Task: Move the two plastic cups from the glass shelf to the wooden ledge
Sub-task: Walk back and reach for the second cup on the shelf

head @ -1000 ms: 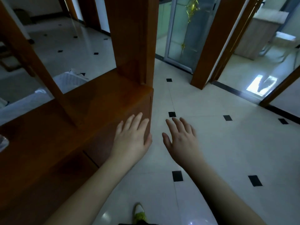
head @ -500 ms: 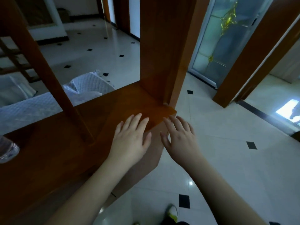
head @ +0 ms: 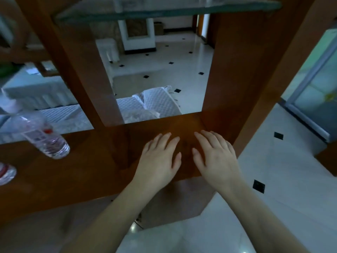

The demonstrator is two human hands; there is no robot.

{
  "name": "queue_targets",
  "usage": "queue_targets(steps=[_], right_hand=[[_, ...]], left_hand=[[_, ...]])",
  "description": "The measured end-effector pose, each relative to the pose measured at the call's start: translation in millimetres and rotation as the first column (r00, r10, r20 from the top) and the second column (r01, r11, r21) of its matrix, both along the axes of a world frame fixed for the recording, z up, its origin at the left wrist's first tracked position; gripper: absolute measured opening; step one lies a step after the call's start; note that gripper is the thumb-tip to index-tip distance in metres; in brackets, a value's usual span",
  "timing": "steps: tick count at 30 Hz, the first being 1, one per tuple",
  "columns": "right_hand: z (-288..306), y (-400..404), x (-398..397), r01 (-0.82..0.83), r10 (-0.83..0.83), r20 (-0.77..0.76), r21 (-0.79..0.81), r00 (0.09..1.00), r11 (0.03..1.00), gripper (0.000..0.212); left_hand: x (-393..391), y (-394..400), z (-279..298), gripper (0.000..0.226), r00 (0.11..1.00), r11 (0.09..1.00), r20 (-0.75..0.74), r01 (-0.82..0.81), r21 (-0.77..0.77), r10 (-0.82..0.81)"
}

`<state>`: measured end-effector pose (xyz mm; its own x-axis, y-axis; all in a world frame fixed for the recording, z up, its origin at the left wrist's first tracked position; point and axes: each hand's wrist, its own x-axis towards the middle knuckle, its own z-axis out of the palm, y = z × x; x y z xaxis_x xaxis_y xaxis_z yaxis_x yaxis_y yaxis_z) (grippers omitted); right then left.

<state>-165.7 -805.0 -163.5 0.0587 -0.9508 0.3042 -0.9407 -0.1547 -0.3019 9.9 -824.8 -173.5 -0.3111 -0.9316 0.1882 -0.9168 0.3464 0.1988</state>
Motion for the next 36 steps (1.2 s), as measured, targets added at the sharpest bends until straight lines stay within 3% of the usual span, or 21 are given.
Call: queue_targets(steps=[9, 20, 27, 36], right_hand=[[35.9, -23.9, 12.1, -0.141, 0.139, -0.036, -0.048, 0.990, 0.989, 0.048], [124.8, -27.2, 23.8, -0.275, 0.253, -0.138, -0.174, 0.957, 0.946, 0.048], [172.7, -21.6, 23.4, -0.324, 0.298, -0.135, -0.266, 0.945, 0.908, 0.047], [233.4, -11.0, 27.8, -0.358, 0.306, -0.187, -0.425, 0.934, 0.832, 0.047]], left_hand=[[9.3, 4.1, 47.4, 0.048, 0.993, 0.982, 0.040, -0.102, -0.157, 0.110], [27.3, 12.0, 126.3, 0.046, 0.989, 0.928, 0.076, -0.094, -0.360, 0.130], [33.7, 18.6, 183.0, 0.046, 0.987, 0.892, 0.137, -0.016, -0.451, 0.087], [42.5, 22.9, 257.2, 0.044, 0.979, 0.777, 0.187, 0.056, -0.627, 0.081]])
